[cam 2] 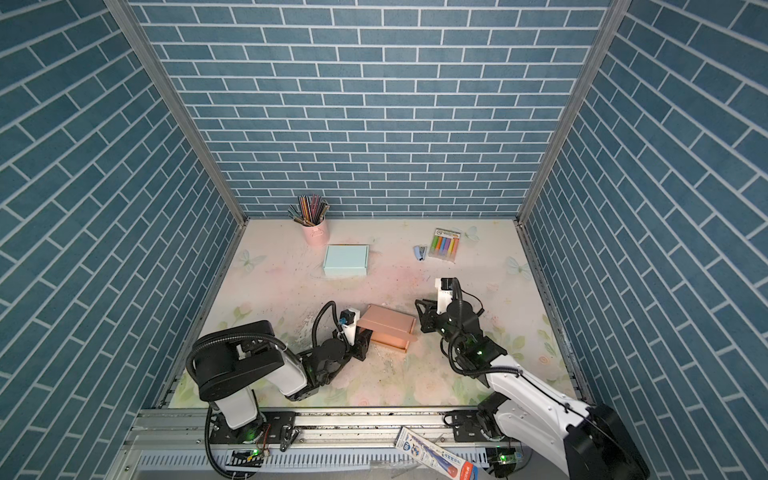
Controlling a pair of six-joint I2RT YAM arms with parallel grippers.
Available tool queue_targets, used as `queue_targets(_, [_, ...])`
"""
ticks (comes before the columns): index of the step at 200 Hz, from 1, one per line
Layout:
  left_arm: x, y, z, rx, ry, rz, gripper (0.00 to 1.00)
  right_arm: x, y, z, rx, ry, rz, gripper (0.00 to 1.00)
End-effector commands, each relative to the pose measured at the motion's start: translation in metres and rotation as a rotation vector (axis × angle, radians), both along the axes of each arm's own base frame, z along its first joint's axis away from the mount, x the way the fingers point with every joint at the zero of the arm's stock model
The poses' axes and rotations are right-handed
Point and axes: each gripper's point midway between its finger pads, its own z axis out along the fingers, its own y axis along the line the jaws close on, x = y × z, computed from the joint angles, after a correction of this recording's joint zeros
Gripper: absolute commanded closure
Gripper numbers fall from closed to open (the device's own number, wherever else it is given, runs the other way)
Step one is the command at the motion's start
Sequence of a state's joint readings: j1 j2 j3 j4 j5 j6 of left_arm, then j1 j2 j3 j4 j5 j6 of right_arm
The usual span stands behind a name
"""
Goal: Fold the paper box
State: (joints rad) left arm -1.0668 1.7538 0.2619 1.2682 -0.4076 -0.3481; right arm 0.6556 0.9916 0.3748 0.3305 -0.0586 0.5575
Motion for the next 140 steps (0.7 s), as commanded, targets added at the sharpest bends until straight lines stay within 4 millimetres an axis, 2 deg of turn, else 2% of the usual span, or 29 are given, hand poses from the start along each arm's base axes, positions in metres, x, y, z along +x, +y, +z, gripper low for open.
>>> queue_targets(1, [-0.01,0.01,-0.012,0.048,0.04,0.004,0.44,-0.004,0.035,0.016,-0.017,-0.058,0.135,0.74])
queue_targets(22, [-0.015,0.013,-0.008,0.047,0.048,-0.008,0.36,-0.006,0.055,0.013,-0.063,-0.058,0.194,0.74])
queue_targets(38, [-0.017,0.017,-0.005,0.036,0.064,-0.002,0.34,-0.009,0.065,0.011,-0.075,-0.056,0.229,0.74])
queue_targets(64, [-0.028,0.018,-0.003,0.012,0.12,-0.044,0.28,-0.012,0.074,0.004,-0.109,-0.041,0.261,0.74])
queue_targets(81, [-0.041,0.018,-0.002,-0.013,0.179,-0.09,0.16,-0.016,0.077,-0.008,-0.155,-0.028,0.279,0.74])
queue_targets(91, [-0.05,0.019,-0.009,0.015,0.239,-0.12,0.12,-0.017,0.077,-0.016,-0.182,-0.011,0.285,0.75])
queue_targets(113, [-0.079,0.018,-0.01,0.082,0.309,-0.196,0.12,-0.018,0.077,-0.034,-0.22,0.018,0.292,0.76])
queue_targets(125, [-0.091,0.023,-0.004,0.091,0.333,-0.209,0.12,-0.02,0.078,-0.04,-0.233,0.025,0.299,0.76])
queue_targets(140, [-0.097,0.033,0.011,0.08,0.338,-0.195,0.12,-0.021,0.079,-0.044,-0.243,0.028,0.301,0.76])
